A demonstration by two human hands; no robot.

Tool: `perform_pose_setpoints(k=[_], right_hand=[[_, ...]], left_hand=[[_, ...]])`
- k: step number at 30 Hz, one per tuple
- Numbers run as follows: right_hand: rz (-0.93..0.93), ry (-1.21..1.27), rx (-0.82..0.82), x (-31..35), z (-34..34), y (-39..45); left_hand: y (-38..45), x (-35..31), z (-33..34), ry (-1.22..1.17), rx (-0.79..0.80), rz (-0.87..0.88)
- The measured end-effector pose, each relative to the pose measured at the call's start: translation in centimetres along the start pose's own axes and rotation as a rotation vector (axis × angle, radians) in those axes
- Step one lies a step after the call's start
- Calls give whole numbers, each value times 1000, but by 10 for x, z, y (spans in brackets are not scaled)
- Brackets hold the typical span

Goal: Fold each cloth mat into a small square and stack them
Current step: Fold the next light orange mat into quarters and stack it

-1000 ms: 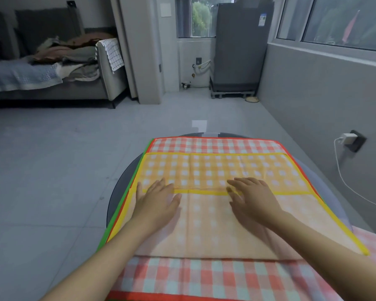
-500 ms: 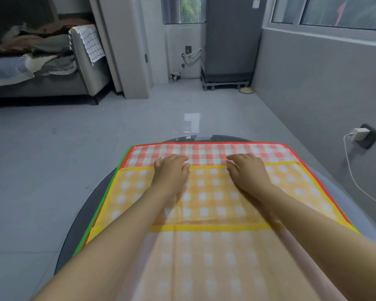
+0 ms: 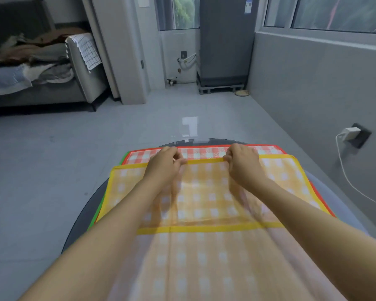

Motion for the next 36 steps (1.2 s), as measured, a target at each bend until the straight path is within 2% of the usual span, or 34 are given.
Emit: perform_pose_setpoints(k=[6,13,18,25,36], right_hand=[[-191,-47,-110,41,-88,-38],[-372,-42,6,70,-138,-114],[-408,-9,211,72,-132,-174],[-364,12,418,56,-84,-231],[-361,10,521,43,-56,-259]], left_hand=[[-47,-58,-69,28,-27,115],[-130,-96,-100,22,86,125],[-189,-95,-88,24,192,104],[-244,-69,-41,16,333,29],[-264,-58,-6,139,476,83]])
Point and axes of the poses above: each hand's wrist, its own y-axis towards the middle knuckle, its own z-axis out of the palm, x = y × z, the point moved 10 cm from there along y, towards the middle knuckle
